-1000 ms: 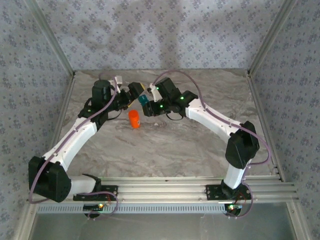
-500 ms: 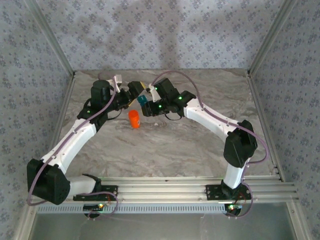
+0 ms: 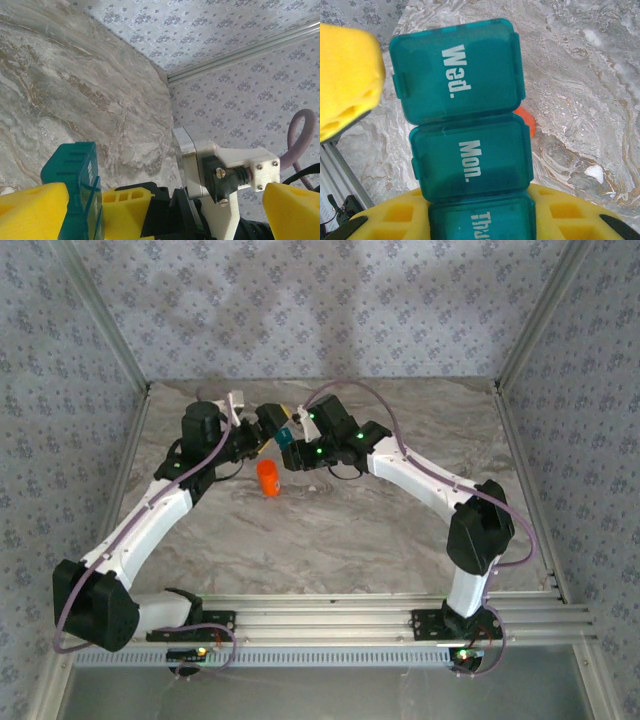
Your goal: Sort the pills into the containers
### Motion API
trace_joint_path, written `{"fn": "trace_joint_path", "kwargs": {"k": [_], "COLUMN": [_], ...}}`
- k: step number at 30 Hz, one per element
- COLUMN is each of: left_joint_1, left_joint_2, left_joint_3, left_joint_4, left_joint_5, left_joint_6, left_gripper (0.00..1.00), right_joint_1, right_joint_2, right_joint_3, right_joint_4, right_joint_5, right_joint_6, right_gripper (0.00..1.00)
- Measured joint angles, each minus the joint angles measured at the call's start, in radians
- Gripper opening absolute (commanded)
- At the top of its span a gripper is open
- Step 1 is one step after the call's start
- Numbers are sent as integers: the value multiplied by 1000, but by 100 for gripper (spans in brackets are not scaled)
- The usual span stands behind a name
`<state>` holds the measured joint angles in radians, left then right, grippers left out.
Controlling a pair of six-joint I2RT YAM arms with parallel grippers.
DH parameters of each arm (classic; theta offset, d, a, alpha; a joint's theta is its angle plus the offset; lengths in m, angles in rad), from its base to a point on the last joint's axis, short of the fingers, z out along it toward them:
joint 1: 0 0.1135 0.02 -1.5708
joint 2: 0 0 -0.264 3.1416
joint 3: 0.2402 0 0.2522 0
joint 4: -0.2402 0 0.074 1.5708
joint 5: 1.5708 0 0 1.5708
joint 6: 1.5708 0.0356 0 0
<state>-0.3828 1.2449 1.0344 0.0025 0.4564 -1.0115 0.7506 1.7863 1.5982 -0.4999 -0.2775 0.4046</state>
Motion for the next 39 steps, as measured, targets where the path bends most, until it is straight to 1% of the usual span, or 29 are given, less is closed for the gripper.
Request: {"fn": "trace_joint_path", "kwargs": {"k": [15, 26, 35, 39], "left_joint_1": [-26, -46, -96, -101], "left_joint_2": [0, 5, 44, 43], "left_joint_3": [-5, -1, 69, 92], "left_joint_4": [2, 2, 6, 3], "left_joint_5": [-9, -37, -50, -71], "left_joint_6": [-4, -4, -4, 4], "left_gripper": [99, 99, 99, 99], "right_joint_1": [0, 0, -4, -11], "right_joint_2": [0, 0, 0, -6], "right_joint_3": [0, 0, -16, -35], "right_joint_4": [5, 4, 15, 28], "right_joint_5": [-2, -4, -8, -8], "right_joint_6": [7, 10, 11, 11], "right_gripper": [29, 27, 27, 27]}}
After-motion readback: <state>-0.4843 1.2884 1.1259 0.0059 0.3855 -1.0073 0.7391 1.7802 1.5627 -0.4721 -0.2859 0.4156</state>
